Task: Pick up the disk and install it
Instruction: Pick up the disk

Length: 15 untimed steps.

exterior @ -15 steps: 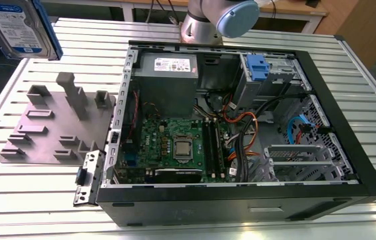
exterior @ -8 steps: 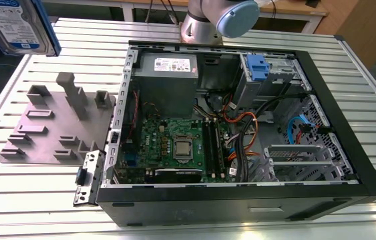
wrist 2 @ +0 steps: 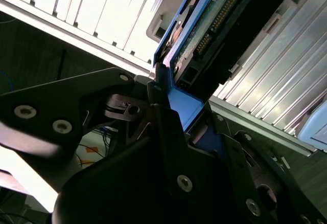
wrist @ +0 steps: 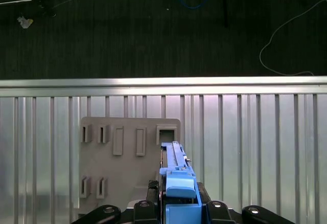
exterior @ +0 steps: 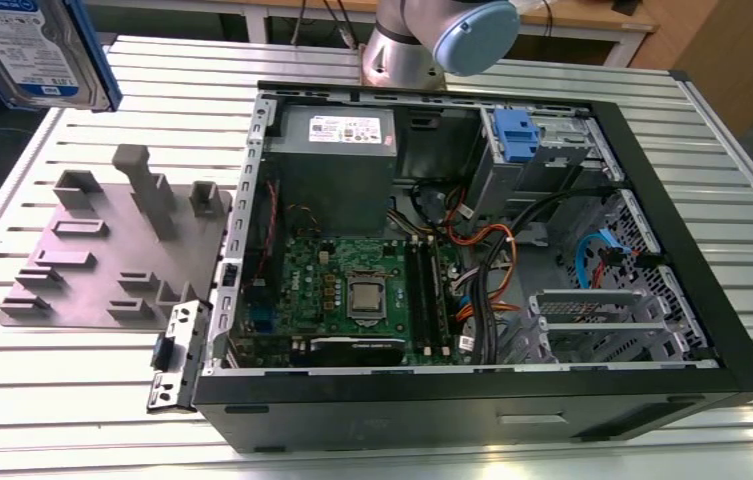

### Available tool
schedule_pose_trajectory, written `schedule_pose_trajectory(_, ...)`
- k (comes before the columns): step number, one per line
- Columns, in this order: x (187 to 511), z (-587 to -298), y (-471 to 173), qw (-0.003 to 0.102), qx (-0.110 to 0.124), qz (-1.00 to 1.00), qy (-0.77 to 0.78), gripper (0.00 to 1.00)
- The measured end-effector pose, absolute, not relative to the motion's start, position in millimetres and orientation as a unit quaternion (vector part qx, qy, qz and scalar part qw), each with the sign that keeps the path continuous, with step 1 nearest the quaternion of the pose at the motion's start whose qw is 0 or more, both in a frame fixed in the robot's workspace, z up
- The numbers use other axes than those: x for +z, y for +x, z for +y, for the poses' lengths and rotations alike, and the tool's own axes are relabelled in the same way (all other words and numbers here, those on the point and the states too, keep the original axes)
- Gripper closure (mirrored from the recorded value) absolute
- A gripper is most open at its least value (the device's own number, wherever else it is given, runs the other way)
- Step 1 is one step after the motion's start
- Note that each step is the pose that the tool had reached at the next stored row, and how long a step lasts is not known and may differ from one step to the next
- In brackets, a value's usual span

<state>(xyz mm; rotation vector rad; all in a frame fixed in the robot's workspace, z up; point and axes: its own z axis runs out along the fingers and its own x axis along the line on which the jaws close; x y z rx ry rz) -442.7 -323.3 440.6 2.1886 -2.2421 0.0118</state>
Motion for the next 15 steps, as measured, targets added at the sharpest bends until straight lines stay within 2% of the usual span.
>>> schedule_pose_trajectory(15,450.3,-323.3,-442.7,0.004,0.004,-0.716,0.699,0.63)
